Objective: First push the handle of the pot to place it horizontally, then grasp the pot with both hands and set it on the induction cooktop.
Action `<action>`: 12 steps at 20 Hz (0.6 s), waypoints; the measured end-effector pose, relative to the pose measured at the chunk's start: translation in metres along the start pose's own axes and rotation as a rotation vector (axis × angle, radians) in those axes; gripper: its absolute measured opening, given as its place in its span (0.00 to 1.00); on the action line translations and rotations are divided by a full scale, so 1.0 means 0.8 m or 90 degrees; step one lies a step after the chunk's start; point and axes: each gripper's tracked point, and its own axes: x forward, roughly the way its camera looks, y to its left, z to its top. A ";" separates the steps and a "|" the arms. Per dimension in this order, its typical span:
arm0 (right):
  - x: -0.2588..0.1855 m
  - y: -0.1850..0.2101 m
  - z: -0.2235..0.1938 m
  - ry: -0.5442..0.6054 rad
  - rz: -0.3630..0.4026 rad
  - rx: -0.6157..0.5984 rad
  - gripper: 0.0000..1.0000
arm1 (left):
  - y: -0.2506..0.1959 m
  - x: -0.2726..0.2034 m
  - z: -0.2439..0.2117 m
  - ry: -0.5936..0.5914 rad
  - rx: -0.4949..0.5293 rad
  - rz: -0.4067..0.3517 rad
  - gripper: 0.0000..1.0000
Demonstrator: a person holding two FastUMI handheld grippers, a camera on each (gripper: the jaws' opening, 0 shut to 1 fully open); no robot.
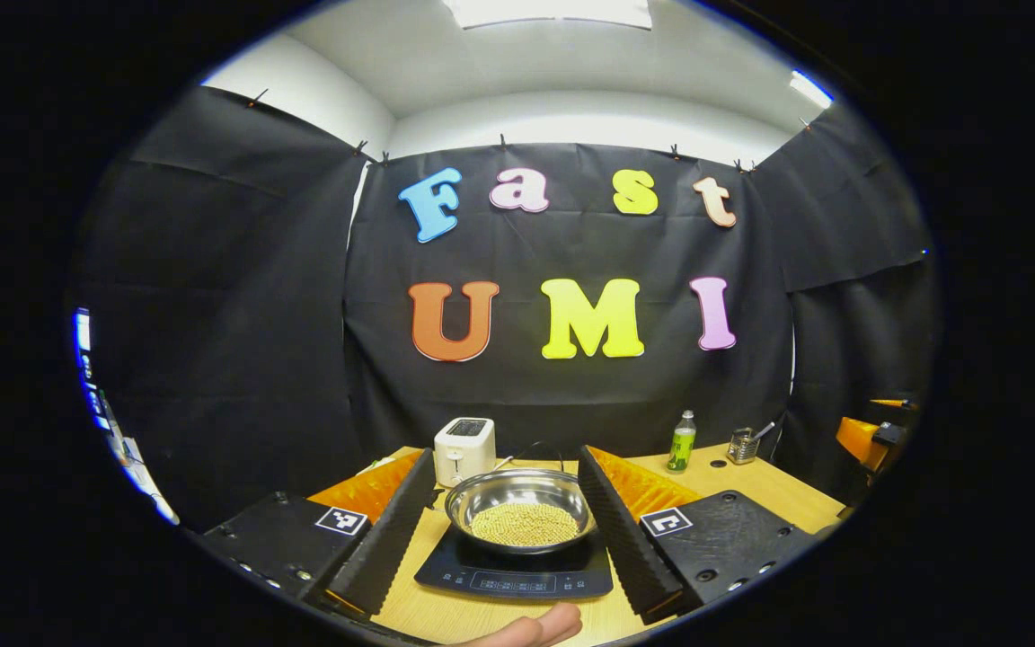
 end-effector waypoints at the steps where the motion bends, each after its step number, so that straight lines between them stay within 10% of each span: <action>1: -0.005 -0.002 0.005 -0.008 -0.001 -0.001 0.98 | -0.005 -0.004 0.001 -0.001 -0.002 -0.008 0.94; 12: -0.030 -0.019 0.024 -0.055 -0.028 0.004 0.96 | -0.019 -0.018 0.009 -0.007 0.019 -0.030 0.94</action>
